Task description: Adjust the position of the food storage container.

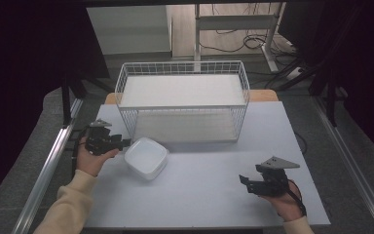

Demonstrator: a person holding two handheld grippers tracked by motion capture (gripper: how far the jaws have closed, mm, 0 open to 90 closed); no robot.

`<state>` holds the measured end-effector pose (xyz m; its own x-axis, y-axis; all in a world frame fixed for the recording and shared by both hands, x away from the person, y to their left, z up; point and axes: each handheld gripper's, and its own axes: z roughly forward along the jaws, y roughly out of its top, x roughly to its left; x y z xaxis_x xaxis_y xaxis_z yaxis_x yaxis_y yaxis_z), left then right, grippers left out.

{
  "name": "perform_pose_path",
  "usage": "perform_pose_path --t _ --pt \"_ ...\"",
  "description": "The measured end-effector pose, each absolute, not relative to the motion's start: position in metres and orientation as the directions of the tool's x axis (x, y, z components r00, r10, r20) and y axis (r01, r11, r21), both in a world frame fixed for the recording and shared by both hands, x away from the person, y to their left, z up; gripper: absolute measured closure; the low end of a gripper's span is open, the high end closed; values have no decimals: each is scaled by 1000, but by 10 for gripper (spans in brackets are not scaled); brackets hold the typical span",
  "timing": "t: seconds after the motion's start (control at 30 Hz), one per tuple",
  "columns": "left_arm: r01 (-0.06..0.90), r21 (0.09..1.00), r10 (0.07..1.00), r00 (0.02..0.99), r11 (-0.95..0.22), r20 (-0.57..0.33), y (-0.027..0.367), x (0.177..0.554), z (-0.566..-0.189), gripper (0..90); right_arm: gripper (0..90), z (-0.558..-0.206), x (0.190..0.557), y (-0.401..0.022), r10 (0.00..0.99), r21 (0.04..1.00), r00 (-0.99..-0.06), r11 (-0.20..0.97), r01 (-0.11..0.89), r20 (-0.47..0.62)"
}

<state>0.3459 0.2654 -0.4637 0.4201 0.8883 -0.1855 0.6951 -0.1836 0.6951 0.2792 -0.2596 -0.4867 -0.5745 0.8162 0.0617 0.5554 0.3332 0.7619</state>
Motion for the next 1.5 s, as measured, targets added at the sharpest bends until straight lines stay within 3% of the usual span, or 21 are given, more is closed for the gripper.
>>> perform_pose_path --t 0.27,0.4,1.5 --pt "696 696 907 390 -175 -162 265 358 -473 835 239 -489 280 -260 820 758 -570 336 559 56" --pt "714 671 902 402 -201 -158 263 363 -480 891 239 -489 280 -260 821 755 -569 340 561 53" --pt "746 602 842 495 -285 -216 235 379 -504 900 233 -484 278 -260 801 789 -592 305 534 90"
